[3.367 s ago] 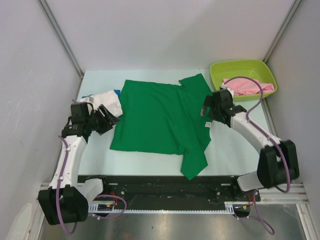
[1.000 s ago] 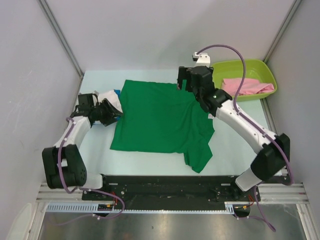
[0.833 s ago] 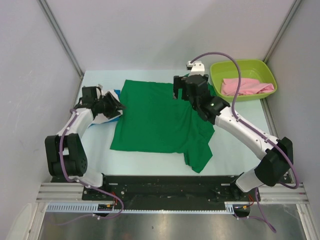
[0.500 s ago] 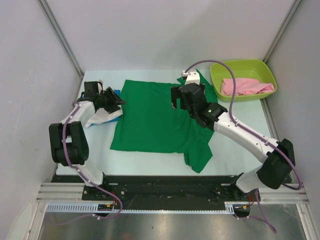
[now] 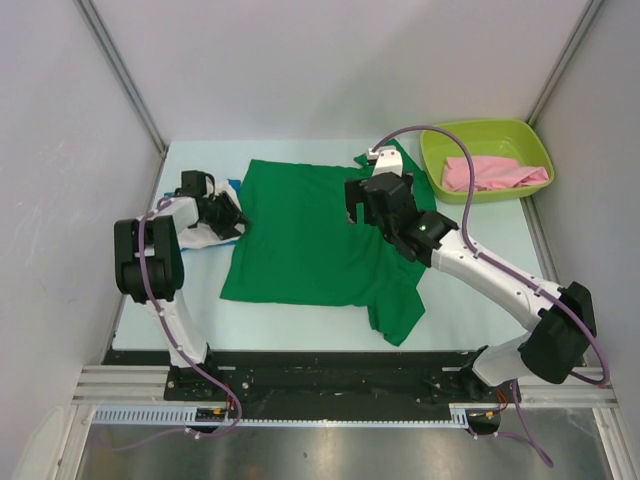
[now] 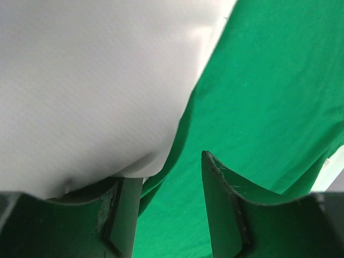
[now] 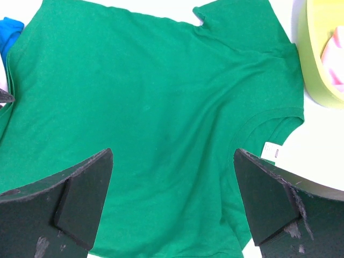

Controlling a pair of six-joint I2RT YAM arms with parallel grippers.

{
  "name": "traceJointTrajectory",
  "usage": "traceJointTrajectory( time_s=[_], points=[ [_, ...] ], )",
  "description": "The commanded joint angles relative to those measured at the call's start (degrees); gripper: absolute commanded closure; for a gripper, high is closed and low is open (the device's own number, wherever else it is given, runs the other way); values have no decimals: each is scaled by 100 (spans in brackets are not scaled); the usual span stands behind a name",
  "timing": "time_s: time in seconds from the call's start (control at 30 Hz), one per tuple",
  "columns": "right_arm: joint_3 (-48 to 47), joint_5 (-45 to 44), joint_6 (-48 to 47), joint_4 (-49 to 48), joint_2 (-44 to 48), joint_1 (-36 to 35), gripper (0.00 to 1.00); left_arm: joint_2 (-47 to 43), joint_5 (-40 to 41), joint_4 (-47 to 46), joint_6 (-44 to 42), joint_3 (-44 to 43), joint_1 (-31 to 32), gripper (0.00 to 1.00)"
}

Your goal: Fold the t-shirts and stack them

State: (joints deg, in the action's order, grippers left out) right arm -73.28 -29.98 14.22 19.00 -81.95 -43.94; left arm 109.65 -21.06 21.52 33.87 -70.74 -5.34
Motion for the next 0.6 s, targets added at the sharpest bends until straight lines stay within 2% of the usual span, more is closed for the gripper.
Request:
traceJointTrajectory(
  time_s=[0.0, 0.27, 0.57],
  points=[
    [94, -149, -51, -81, 390, -53, 0, 92, 374, 317, -293, -142, -309, 48],
    [156, -114, -42, -116, 575, -88, 0, -180, 1332, 783, -310, 8, -932, 49],
    [182, -210, -94, 59, 733, -193, 0, -189, 973, 731, -320, 104, -1741, 50]
  ],
)
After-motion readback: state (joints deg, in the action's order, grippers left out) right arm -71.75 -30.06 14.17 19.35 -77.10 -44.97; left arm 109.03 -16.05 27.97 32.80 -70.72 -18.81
